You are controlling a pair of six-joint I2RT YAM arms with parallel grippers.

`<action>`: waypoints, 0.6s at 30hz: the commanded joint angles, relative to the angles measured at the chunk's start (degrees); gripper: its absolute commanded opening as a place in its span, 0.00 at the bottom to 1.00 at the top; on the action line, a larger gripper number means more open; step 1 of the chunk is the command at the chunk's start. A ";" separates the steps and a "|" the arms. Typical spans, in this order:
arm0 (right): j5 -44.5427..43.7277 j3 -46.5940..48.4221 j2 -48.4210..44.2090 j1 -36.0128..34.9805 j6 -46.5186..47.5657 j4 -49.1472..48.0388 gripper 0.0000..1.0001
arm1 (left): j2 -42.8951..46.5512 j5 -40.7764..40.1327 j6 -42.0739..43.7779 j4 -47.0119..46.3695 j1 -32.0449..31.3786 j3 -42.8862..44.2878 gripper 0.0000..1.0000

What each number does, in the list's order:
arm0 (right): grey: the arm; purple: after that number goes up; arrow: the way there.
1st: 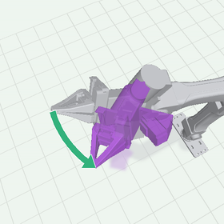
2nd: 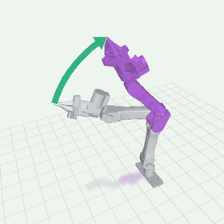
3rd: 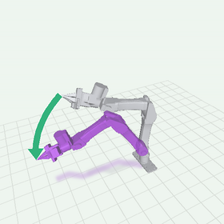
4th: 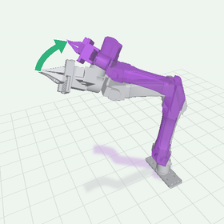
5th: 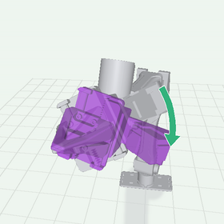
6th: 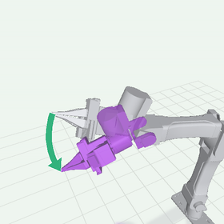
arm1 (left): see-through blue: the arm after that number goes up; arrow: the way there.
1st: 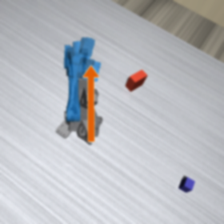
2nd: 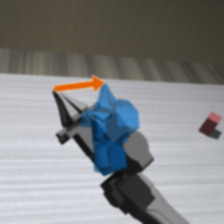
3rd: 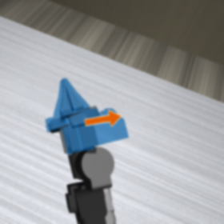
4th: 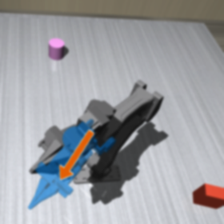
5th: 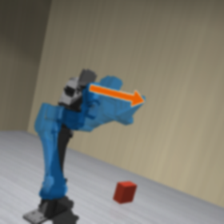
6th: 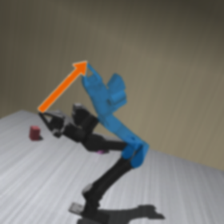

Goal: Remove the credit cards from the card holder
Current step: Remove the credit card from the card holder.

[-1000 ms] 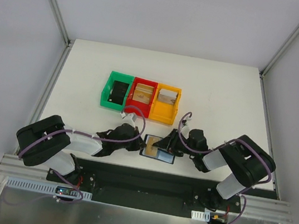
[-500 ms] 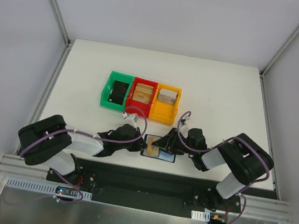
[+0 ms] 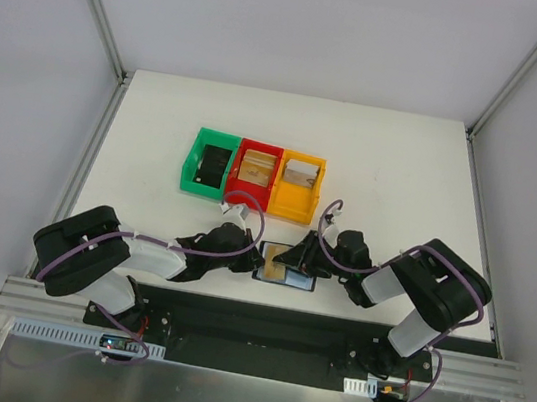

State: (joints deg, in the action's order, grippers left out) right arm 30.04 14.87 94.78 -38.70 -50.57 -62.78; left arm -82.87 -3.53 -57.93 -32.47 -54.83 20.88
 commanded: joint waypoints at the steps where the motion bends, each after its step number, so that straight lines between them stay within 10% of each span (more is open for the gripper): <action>1: 1.42 -0.46 -2.32 0.29 -0.59 -4.63 0.29 | -1.33 -0.16 -1.22 3.81 -1.07 -0.67 0.00; 18: 1.86 -2.66 -4.34 2.13 -0.06 -4.54 0.25 | -3.00 -0.16 -3.41 5.40 0.07 -1.11 0.00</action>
State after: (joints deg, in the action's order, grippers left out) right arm 30.55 12.64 92.53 -37.12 -50.54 -62.83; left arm -83.85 -3.51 -60.95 -32.80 -54.74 20.88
